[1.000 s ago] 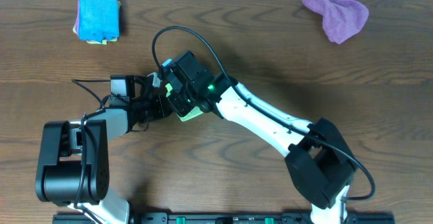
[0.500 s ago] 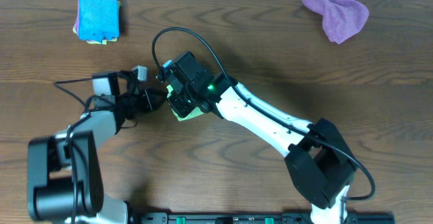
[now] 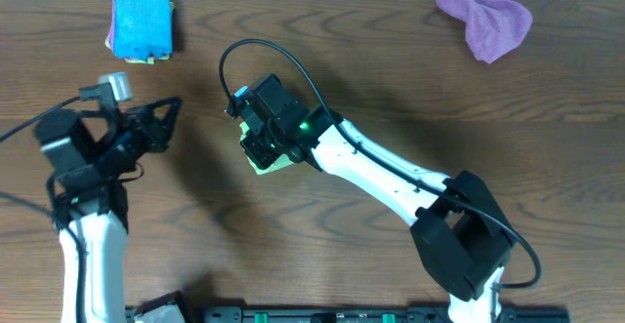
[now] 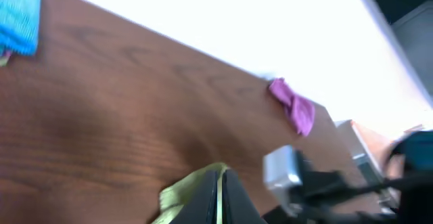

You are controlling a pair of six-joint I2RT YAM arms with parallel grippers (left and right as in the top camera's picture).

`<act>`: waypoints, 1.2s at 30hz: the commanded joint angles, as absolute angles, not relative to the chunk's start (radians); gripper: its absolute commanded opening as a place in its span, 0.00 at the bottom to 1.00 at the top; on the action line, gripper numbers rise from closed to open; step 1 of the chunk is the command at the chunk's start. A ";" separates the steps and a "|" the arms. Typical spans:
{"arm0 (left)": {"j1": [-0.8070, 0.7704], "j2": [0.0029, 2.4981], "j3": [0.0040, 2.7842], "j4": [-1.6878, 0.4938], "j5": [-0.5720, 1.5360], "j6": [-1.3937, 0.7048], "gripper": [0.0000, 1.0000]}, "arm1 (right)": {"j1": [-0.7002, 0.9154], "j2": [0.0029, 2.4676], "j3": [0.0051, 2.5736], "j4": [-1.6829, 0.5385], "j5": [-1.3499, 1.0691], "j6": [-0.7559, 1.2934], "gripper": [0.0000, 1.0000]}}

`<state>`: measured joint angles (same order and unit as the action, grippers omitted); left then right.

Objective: Fold the cloth
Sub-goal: 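Hand the folded green cloth from the right gripper to the left gripper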

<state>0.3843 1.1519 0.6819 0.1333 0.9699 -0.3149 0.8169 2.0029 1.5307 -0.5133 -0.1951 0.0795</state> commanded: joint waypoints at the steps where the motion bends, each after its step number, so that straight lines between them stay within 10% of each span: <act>1: 0.391 1.120 0.685 0.128 1.026 -0.342 0.05 | 0.826 2.051 1.551 -0.496 -0.244 0.089 0.01; 4: 0.391 1.116 0.685 0.127 1.039 -0.345 0.06 | 0.831 2.077 1.551 -0.474 -0.243 0.089 0.04; 6: 0.391 1.116 0.685 0.124 1.066 -0.345 0.06 | 0.833 2.107 1.551 -0.466 -0.237 0.089 0.98; 36: 0.253 1.116 0.684 -0.244 0.877 -0.093 0.06 | 0.714 1.627 1.558 -0.813 0.165 0.048 0.99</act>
